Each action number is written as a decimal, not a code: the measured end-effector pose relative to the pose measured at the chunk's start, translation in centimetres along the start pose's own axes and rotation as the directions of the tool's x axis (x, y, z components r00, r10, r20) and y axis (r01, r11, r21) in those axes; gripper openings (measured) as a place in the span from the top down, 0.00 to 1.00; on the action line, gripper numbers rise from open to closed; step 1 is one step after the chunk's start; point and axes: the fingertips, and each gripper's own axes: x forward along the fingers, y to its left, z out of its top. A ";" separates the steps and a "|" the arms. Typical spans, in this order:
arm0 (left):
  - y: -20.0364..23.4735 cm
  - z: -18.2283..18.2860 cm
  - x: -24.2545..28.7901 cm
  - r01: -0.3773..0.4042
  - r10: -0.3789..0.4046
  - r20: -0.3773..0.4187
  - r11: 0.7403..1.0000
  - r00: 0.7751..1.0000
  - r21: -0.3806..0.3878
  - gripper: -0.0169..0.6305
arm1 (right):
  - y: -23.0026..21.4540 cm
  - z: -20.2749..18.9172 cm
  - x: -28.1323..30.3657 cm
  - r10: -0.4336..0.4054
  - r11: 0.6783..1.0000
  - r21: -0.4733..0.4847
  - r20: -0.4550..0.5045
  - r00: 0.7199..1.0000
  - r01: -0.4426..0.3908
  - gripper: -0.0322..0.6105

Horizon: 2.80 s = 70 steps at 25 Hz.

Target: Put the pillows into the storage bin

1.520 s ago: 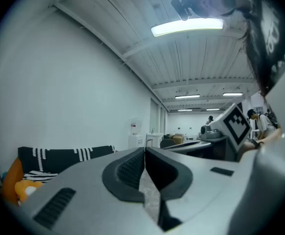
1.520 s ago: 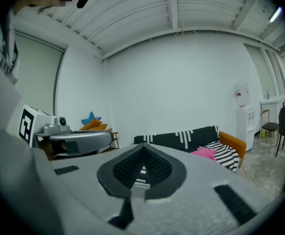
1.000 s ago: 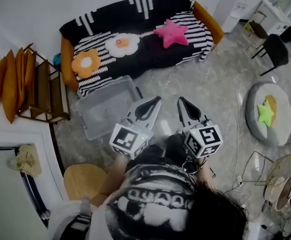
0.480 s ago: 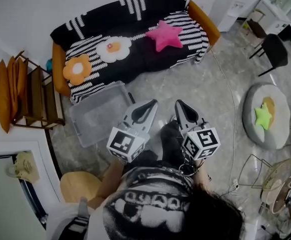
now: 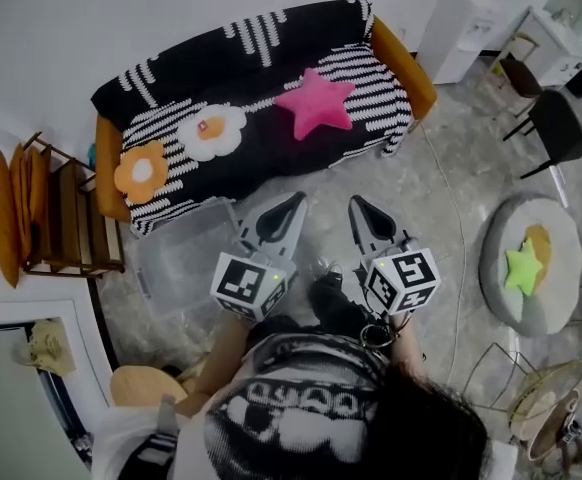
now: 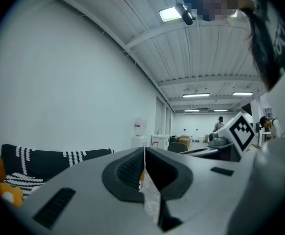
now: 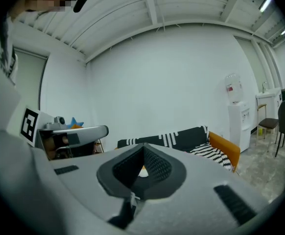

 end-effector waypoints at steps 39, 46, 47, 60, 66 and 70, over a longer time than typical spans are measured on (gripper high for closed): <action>21.1 -3.0 32.1 0.020 -0.013 -0.162 0.999 0.987 0.040 0.96 | -25.0 4.7 29.7 -0.007 0.991 0.130 -0.106 0.994 0.021 0.94; 30.7 -4.9 36.4 0.013 -0.012 -0.212 1.000 0.977 0.003 0.96 | -27.4 4.5 40.7 0.002 0.994 0.109 -0.202 0.979 0.020 0.94; 31.6 -5.2 36.8 0.012 -0.013 -0.218 1.000 0.976 -0.008 0.96 | -27.7 4.3 41.6 0.003 0.994 0.109 -0.216 0.976 0.021 0.94; 37.8 -8.6 40.6 -0.085 0.071 -0.267 0.995 0.961 -0.043 0.96 | -33.5 0.6 52.4 0.083 0.995 0.078 -0.383 0.920 -0.057 0.94; 41.1 -9.3 44.4 -0.182 0.161 -0.247 0.982 0.955 -0.061 0.96 | -37.9 -2.2 59.6 0.179 0.984 0.071 -0.475 0.862 -0.165 0.94; 43.9 -10.7 47.1 -0.303 0.277 -0.262 0.951 0.924 -0.064 0.96 | -40.7 -5.2 64.7 0.273 0.962 0.129 -0.538 0.798 -0.241 0.92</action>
